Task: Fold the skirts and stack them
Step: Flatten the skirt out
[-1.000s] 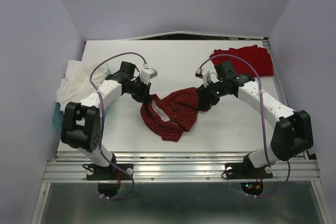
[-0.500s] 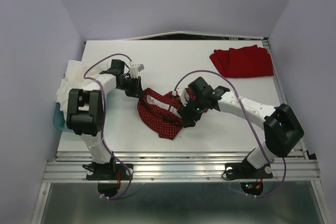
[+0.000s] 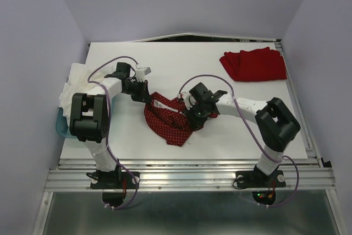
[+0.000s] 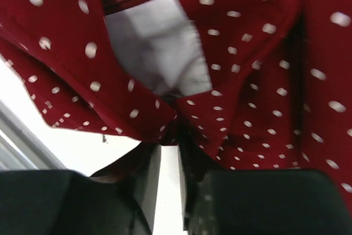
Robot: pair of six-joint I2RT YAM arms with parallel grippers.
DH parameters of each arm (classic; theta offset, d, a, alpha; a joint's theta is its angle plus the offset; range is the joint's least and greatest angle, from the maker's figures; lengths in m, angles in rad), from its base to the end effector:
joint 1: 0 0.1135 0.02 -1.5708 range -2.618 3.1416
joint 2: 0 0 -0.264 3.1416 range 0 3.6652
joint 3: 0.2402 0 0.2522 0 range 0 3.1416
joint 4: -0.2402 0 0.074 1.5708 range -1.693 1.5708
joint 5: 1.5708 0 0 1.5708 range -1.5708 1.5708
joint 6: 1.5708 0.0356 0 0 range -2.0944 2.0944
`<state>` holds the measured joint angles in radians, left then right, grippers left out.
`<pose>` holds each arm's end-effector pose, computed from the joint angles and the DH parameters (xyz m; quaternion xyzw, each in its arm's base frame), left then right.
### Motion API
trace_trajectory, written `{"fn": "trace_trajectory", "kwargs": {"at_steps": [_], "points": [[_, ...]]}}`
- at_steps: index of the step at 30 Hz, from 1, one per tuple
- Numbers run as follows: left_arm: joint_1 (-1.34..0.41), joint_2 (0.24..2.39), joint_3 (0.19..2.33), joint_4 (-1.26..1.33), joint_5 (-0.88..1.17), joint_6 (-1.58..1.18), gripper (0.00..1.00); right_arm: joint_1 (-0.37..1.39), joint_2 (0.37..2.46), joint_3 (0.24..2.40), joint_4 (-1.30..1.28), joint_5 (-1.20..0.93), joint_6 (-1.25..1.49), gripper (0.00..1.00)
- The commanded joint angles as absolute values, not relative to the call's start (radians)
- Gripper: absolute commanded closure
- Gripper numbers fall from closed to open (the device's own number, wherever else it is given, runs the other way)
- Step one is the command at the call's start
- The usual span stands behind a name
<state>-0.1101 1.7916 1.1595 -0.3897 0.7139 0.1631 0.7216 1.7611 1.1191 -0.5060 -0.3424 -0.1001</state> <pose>0.3588 -0.0631 0.1887 0.2167 0.8806 -0.3295 0.2628 0.2520 0.2377 0.1760 -0.4176 0.8690 0.2218 0.1459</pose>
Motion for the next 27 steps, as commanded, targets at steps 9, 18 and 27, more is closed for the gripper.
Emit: {"fn": "trace_trajectory", "kwargs": {"at_steps": [9, 18, 27], "points": [[-0.109, 1.595, 1.143, -0.416, 0.746, 0.351, 1.00, 0.637, 1.496, 1.198, -0.618, -0.097, -0.326, 0.99], [-0.135, 1.488, 1.071, -0.488, 0.652, 0.571, 0.99, 0.525, 1.486, 1.258, -0.664, -0.098, -0.534, 0.83], [-0.233, 1.427, 0.989, -0.427, 0.526, 0.563, 0.63, 0.496, 1.511, 1.238, -0.721, -0.219, -0.399, 0.41]]}}
